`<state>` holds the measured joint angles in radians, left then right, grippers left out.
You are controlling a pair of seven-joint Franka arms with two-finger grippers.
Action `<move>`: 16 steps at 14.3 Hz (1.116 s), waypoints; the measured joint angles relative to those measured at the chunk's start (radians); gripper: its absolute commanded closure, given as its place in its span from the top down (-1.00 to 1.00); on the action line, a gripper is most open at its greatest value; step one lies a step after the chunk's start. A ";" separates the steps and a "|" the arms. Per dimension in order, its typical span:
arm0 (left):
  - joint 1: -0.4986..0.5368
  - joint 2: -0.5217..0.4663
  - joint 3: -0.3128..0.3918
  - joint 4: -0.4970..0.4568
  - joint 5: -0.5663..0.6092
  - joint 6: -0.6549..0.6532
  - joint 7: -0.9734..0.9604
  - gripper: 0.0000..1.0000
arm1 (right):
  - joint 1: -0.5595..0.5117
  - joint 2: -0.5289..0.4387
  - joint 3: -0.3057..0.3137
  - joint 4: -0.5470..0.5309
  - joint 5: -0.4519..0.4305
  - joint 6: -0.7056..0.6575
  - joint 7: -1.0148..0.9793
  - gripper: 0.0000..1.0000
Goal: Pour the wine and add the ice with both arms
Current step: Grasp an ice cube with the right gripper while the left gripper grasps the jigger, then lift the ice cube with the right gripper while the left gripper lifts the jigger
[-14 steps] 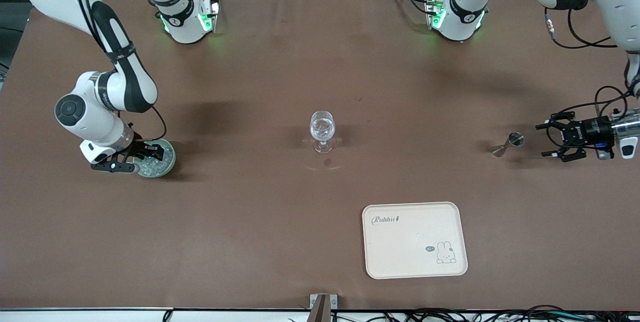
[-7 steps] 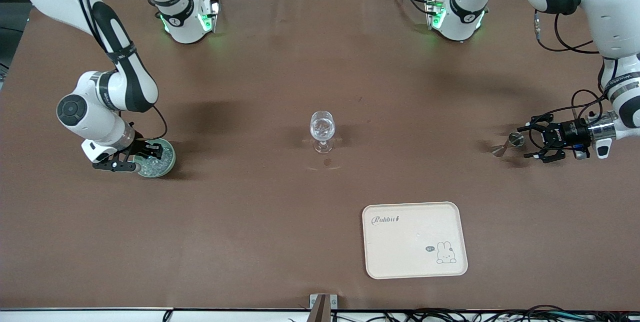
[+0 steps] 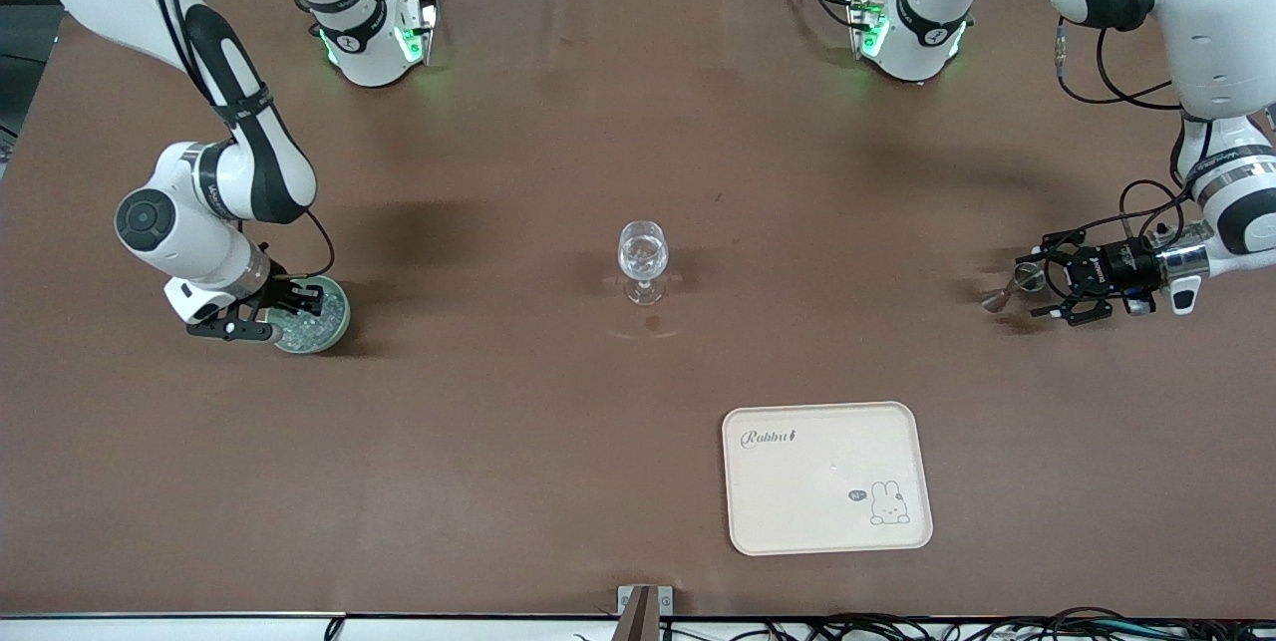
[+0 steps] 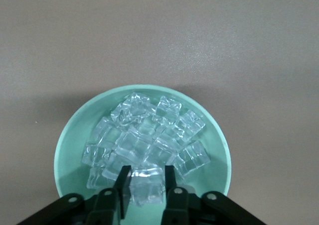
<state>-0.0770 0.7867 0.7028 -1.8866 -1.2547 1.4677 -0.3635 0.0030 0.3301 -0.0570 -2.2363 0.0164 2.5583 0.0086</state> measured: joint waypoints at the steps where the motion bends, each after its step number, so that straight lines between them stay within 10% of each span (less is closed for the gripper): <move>1: 0.000 0.000 -0.003 -0.004 -0.009 0.000 -0.007 0.84 | 0.000 0.000 0.000 0.000 0.000 0.000 0.000 -0.93; 5: 0.004 0.023 -0.006 -0.024 -0.067 -0.018 -0.015 0.60 | 0.000 0.000 0.000 0.012 0.000 -0.004 0.000 -0.98; 6: 0.004 0.033 -0.006 -0.025 -0.074 -0.022 -0.015 0.19 | 0.000 0.000 0.001 0.027 0.000 -0.026 0.000 -0.98; 8: 0.004 0.043 -0.006 -0.025 -0.081 -0.024 -0.015 -0.02 | 0.000 -0.001 0.001 0.086 0.000 -0.119 0.000 -0.99; 16: 0.012 0.044 -0.005 -0.028 -0.096 -0.033 -0.015 -0.33 | -0.005 -0.163 -0.007 0.369 0.000 -0.503 0.000 -0.99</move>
<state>-0.0653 0.8304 0.6977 -1.9146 -1.3512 1.4345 -0.3785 -0.0024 0.1671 -0.0644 -1.8671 0.0165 2.0555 0.0091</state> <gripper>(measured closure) 0.604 0.727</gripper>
